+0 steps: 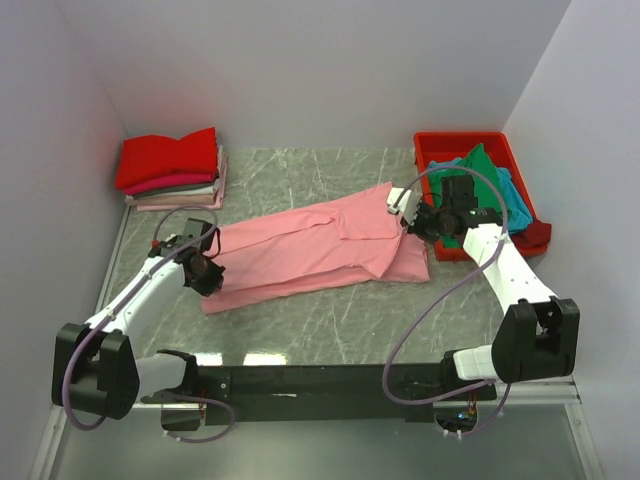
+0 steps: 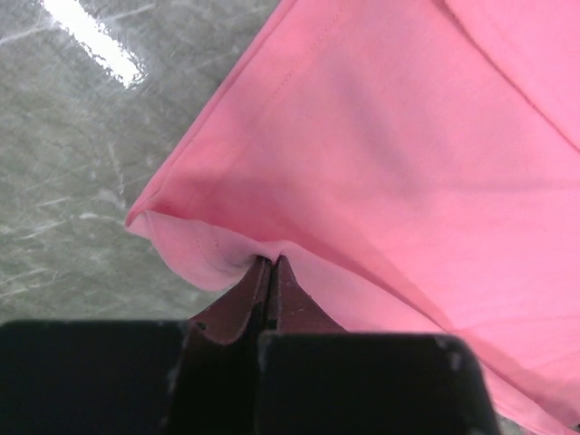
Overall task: Fold and stack the t-shirts
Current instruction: Fold the tshirt
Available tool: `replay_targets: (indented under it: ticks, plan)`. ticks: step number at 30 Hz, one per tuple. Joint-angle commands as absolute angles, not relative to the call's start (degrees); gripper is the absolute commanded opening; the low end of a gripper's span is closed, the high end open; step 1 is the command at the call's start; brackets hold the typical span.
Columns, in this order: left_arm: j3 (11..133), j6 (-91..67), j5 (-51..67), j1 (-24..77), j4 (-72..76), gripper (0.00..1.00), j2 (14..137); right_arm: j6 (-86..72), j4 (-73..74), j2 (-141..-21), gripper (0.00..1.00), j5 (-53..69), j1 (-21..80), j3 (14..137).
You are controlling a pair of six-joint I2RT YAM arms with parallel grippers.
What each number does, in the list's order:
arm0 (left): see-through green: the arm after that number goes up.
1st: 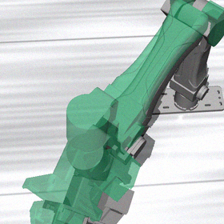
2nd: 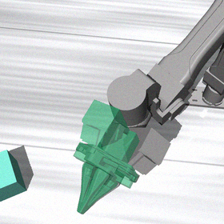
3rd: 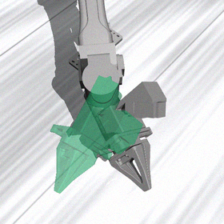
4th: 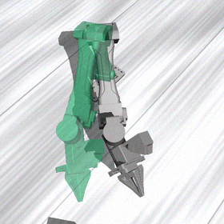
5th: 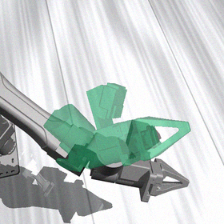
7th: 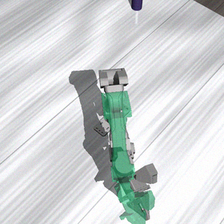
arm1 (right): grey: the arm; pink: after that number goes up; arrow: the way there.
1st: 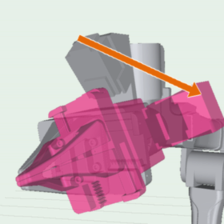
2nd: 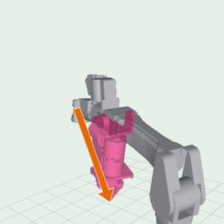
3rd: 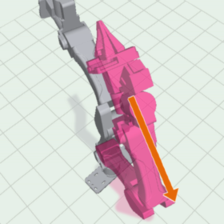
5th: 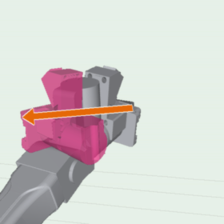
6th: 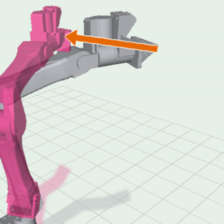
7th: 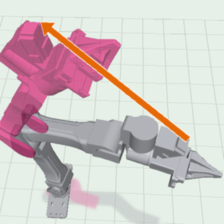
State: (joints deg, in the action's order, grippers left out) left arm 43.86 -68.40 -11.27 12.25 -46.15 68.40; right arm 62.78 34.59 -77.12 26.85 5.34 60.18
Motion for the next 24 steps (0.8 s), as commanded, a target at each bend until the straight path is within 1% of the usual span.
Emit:
replay_targets:
  ticks: [1,16,24]
  plan:
    - [46.67,-66.27,-10.81,11.34,-44.21,0.00,69.78,60.47,30.68,-78.31,0.00,27.33,4.22,63.72]
    - [50.18,-63.72,-10.72,9.84,-41.31,0.00,76.99,56.16,27.60,-85.60,0.00,28.30,3.87,68.55]
    - [50.71,-62.93,-11.16,9.32,-40.61,0.00,79.80,56.51,29.09,-90.34,0.00,28.74,3.87,72.24]
